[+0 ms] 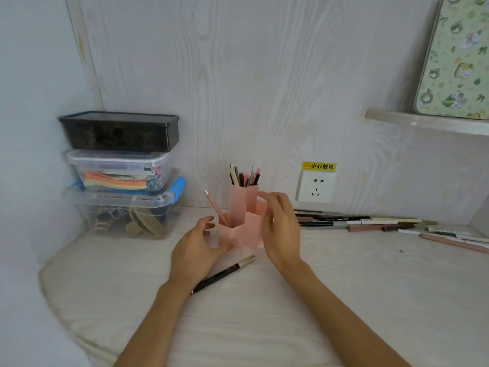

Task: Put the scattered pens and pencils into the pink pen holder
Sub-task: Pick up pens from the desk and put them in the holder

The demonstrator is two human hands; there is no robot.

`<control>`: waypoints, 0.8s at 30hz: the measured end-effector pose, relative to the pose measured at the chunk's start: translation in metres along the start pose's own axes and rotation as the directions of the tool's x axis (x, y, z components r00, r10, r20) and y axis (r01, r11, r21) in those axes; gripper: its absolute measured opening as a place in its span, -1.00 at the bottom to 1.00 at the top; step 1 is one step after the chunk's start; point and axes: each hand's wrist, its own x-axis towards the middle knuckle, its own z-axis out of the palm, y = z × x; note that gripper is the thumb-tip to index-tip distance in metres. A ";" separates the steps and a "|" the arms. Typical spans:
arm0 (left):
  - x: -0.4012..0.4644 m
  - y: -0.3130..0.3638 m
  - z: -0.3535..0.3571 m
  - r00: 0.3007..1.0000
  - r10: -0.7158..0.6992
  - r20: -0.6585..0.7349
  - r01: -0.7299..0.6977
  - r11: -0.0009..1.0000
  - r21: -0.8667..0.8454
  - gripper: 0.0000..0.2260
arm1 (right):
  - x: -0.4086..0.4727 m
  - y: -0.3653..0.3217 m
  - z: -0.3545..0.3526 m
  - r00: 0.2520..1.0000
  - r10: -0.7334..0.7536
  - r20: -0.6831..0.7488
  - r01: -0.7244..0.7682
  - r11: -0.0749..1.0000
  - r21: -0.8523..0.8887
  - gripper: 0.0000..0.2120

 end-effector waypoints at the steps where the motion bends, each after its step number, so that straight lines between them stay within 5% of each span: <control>1: 0.001 0.001 0.000 1.000 0.001 -0.009 -0.001 1.000 -0.013 -0.34 | -0.005 -0.001 0.003 0.997 -0.077 -0.019 0.076 0.996 -0.039 -0.62; 6: -0.001 0.003 0.000 1.000 0.010 0.001 -0.010 0.999 0.052 -0.41 | -0.011 -0.019 -0.004 0.953 -0.298 -0.050 0.296 0.954 -0.044 -0.81; 8: 0.001 0.002 0.000 1.000 0.009 0.023 -0.010 0.999 0.041 -0.44 | -0.012 -0.022 -0.013 0.929 -0.304 0.211 0.274 0.949 0.158 -0.85; 11: 0.005 -0.003 0.000 0.999 -0.004 0.044 0.004 1.000 0.001 -0.43 | -0.018 -0.010 -0.023 0.686 -0.231 0.690 0.200 0.972 0.127 -0.75; 14: 0.006 -0.004 0.000 0.999 -0.013 0.047 0.013 1.000 -0.013 -0.43 | -0.017 0.010 -0.028 0.598 -0.277 0.752 0.360 0.931 0.057 -0.77; 18: 0.005 -0.004 0.001 0.998 -0.035 0.048 0.036 0.999 -0.022 -0.43 | 0.000 0.017 -0.045 0.612 -0.253 0.749 0.224 0.964 0.143 -0.89; 21: 0.006 -0.003 0.000 0.997 -0.030 0.066 0.032 0.999 -0.036 -0.47 | 0.028 0.007 -0.069 0.765 -0.071 0.640 -0.228 0.900 0.371 -0.87; 24: 0.005 -0.002 0.000 0.998 -0.021 0.063 0.024 0.999 -0.047 -0.43 | 0.058 0.002 -0.087 0.918 0.081 0.389 -0.250 0.880 0.405 -0.97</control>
